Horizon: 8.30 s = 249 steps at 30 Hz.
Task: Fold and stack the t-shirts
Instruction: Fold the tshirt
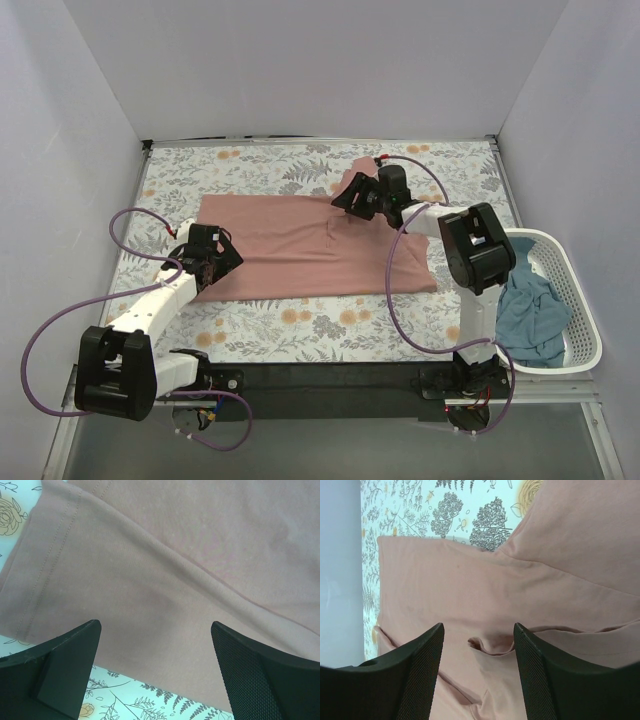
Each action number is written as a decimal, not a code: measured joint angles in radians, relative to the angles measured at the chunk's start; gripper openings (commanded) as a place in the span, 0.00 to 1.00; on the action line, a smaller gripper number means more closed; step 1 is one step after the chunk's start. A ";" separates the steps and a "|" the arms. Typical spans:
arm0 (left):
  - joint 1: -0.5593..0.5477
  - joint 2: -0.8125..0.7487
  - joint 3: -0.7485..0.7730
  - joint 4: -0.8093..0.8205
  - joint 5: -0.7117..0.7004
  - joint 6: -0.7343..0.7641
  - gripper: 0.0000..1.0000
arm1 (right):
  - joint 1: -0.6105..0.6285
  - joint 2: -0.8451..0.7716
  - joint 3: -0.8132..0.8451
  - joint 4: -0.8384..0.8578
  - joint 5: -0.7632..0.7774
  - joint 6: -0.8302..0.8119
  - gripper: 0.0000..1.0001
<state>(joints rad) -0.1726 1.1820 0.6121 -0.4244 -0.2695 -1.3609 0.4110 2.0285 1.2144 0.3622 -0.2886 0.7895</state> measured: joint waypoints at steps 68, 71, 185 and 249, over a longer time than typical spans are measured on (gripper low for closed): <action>0.210 1.088 1.116 0.017 -0.017 0.345 0.00 | -0.276 -0.056 0.167 -0.447 0.182 -0.684 0.55; 0.210 1.088 1.116 0.018 -0.016 0.351 0.00 | -0.276 0.000 0.255 -0.459 0.190 -0.699 0.54; 0.285 0.293 0.288 0.101 -0.033 0.006 0.81 | -0.346 -0.315 -0.085 -0.532 0.056 -0.658 0.53; -0.079 -0.093 -0.002 0.066 -0.135 0.127 0.87 | 0.226 -0.746 -0.557 -0.570 0.217 -0.442 0.34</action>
<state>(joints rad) -0.2512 1.0889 0.6102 -0.3584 -0.4046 -1.2339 0.6373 1.2823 0.6579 -0.2073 -0.0719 0.3473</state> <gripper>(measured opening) 0.871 0.280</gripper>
